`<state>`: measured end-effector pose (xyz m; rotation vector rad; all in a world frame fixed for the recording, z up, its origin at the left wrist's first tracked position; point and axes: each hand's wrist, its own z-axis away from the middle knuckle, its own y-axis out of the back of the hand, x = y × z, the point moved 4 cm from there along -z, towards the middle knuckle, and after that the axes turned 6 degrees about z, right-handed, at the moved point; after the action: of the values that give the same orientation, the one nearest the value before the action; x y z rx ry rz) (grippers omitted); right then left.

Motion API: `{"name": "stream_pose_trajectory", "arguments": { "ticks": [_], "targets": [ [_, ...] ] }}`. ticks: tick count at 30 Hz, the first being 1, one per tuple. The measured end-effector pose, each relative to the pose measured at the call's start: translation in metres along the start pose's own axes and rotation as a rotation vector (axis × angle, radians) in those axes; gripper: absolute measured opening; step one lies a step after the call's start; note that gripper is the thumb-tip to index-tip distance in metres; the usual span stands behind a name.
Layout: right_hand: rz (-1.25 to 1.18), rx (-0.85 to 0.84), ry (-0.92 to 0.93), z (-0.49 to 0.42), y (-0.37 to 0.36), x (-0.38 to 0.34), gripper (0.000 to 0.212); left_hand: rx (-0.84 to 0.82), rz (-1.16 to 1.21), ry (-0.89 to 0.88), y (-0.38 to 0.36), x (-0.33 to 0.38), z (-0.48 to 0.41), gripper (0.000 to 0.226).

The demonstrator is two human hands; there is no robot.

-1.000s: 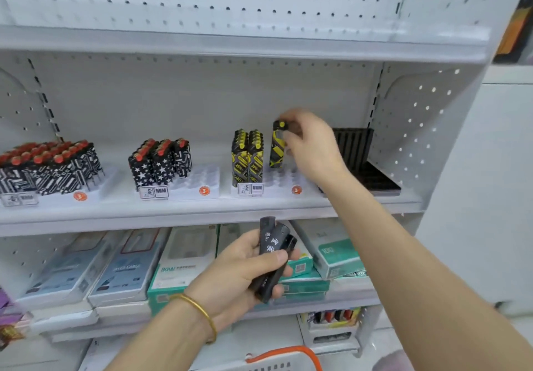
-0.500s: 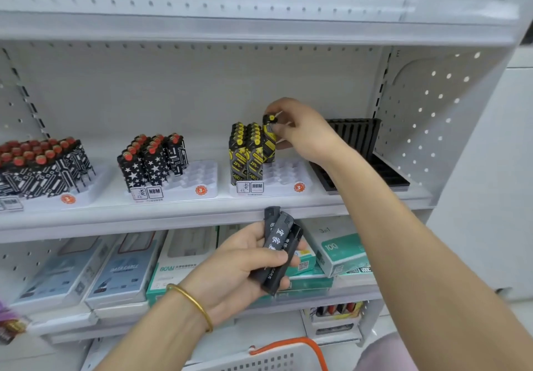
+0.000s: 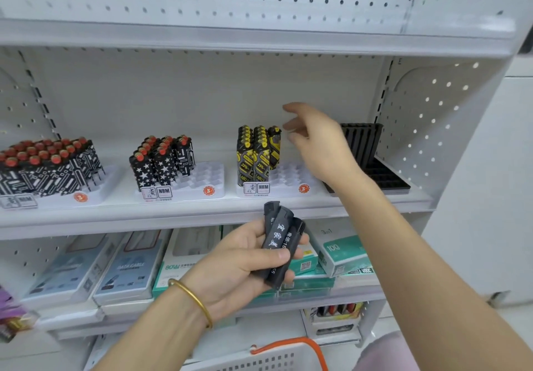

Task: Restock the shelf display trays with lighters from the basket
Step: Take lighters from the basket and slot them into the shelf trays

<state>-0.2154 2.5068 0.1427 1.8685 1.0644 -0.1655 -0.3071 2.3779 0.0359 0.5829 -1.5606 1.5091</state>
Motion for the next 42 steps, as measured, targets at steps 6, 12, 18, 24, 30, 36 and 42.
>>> {"name": "stream_pose_trajectory", "arguments": {
  "ticks": [6, 12, 18, 24, 30, 36, 42],
  "targets": [
    [-0.215, -0.151, -0.024, 0.074, 0.026, -0.021, 0.019, 0.033, 0.013, -0.074, 0.002, 0.006, 0.009, 0.049],
    [-0.175, -0.446, -0.101, 0.099, 0.006, -0.021, 0.002, 0.057, 0.007, -0.15, -0.004, 0.009, 0.016, 0.055],
    [-0.404, -0.331, -0.148, 0.094, 0.013, -0.019, 0.011, 0.067, 0.063, -0.121, -0.001, 0.013, 0.023, 0.043],
    [-0.797, -0.426, -0.229, 0.1, 0.015, -0.018, 0.022, 0.071, 0.082, -0.099, -0.005, 0.017, 0.023, 0.038],
    [-0.733, -0.255, -0.29, 0.103, 0.026, -0.003, 0.018, 0.088, 0.056, -0.086, -0.016, 0.012, 0.012, 0.034],
    [-0.73, -0.093, -0.295, 0.104, 0.035, 0.009, 0.01, 0.092, 0.058, -0.09, -0.032, 0.008, 0.003, 0.023],
    [-0.94, -0.205, -0.277, 0.111, 0.044, 0.021, 0.028, 0.086, 0.031, -0.082, -0.046, 0.008, -0.006, 0.017]
  ]
}}
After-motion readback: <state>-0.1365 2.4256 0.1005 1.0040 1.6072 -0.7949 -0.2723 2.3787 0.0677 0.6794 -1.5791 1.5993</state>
